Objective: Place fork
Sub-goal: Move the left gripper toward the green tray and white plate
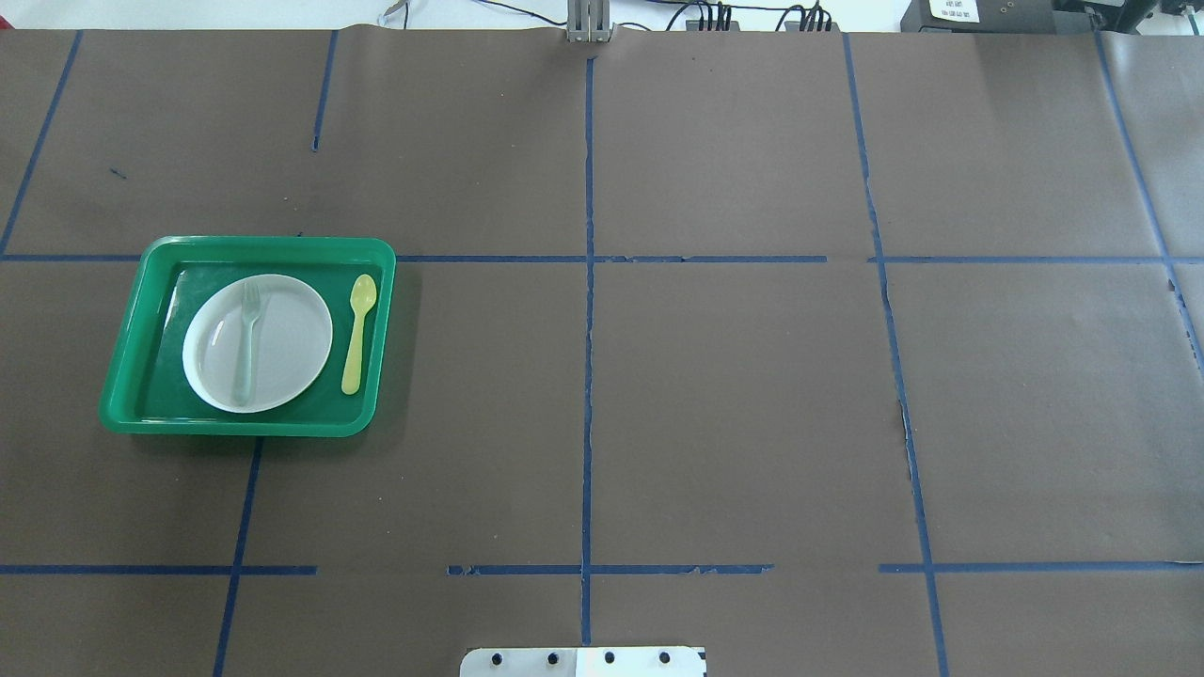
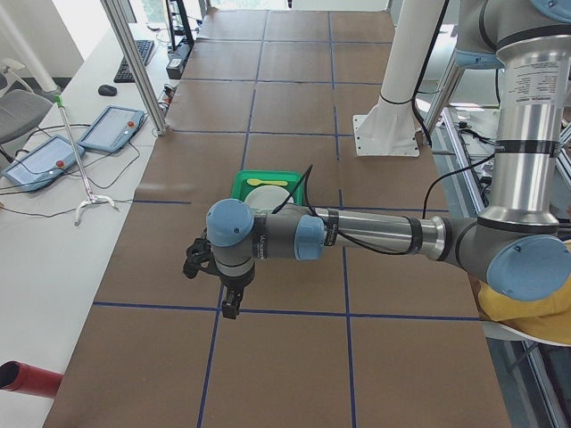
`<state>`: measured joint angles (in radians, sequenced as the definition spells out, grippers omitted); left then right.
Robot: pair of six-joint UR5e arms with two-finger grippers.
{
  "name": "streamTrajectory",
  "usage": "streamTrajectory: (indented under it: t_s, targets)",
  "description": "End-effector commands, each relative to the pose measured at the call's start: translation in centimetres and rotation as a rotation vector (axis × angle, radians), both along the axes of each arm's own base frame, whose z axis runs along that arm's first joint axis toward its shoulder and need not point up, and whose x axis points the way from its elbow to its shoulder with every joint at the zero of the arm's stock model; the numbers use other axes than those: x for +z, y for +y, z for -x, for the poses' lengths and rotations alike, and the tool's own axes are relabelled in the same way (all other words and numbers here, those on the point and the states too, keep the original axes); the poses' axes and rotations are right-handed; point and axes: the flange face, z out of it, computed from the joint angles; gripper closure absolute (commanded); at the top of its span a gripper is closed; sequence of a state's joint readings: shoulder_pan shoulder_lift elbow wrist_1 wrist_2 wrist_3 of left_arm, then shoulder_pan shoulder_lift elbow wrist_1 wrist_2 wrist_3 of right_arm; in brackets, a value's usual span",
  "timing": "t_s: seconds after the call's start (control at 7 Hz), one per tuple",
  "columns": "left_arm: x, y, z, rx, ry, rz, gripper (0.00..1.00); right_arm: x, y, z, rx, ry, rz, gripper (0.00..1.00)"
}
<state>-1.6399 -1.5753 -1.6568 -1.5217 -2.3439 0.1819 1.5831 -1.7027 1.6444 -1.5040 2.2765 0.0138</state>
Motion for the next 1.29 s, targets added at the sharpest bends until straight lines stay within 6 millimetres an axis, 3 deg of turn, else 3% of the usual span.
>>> streamTrajectory:
  t_s: [0.0,0.29,0.43,0.57,0.71,0.86,1.0,1.14]
  targets:
    - [0.1,0.0,0.0,-0.001,0.000,0.001,0.00,0.0,0.0,0.0,0.000,-0.001,0.001,0.00]
    - [-1.9,-0.6,-0.3,0.010,-0.005,-0.092,0.00,0.0,0.0,0.0,0.000,-0.001,0.001,0.00]
    - [-3.5,-1.4,-1.5,0.013,-0.006,-0.202,0.00,0.0,0.0,0.0,0.000,-0.001,0.001,0.00]
    - [-5.3,-2.3,-5.4,-0.006,0.012,-0.165,0.00,0.0,0.0,0.0,0.000,0.000,0.001,0.00]
    - [-10.0,-3.5,-10.6,-0.036,0.051,-0.133,0.00,0.0,0.0,0.0,0.000,-0.001,0.001,0.00]
    - [-13.0,-3.5,-16.5,-0.049,0.074,-0.070,0.00,0.0,0.0,0.0,0.000,0.000,0.001,0.00]
    - [-15.3,-3.8,-22.7,-0.100,0.052,-0.046,0.00,0.0,0.0,0.0,0.000,-0.001,0.001,0.00]
    - [-16.2,-2.8,-27.6,-0.115,0.109,-0.038,0.00,0.0,0.0,0.0,0.000,-0.001,0.001,0.00]
